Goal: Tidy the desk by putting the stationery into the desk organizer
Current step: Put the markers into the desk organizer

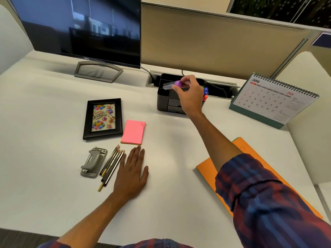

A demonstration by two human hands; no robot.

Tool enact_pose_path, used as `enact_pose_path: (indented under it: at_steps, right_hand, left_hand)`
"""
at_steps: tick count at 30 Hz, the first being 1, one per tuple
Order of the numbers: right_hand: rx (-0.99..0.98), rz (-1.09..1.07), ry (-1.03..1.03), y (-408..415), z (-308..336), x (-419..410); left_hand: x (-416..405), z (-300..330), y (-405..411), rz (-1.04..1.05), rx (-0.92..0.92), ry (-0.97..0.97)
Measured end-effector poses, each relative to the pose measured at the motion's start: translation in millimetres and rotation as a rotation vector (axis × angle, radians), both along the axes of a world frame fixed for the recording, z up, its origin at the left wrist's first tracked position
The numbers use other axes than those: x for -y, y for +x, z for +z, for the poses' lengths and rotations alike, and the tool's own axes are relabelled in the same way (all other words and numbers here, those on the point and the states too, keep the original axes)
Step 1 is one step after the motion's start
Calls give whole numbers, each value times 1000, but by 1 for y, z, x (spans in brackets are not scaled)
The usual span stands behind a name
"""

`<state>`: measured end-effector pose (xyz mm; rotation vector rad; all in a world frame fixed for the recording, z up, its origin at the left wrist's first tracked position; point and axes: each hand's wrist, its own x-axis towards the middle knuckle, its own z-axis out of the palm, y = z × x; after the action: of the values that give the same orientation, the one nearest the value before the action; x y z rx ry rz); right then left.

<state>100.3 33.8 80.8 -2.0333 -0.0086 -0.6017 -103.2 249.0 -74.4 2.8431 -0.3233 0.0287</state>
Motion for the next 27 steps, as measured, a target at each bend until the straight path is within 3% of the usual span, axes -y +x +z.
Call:
enact_pose_path:
  at_steps: [6, 13, 21, 27]
  right_hand:
    - [-35, -7, -232, 20, -3, -8]
    - [-8, 1, -254, 26, -3, -17]
    - [-198, 20, -363, 19, -21, -17]
    - [-180, -23, -387, -6, -31, -20]
  left_hand:
    - [0, 1, 0, 0, -4, -3]
    - [0, -1, 0, 2, -14, -6]
    - [0, -2, 0, 1, -10, -15]
    - [0, -1, 0, 2, -11, -2]
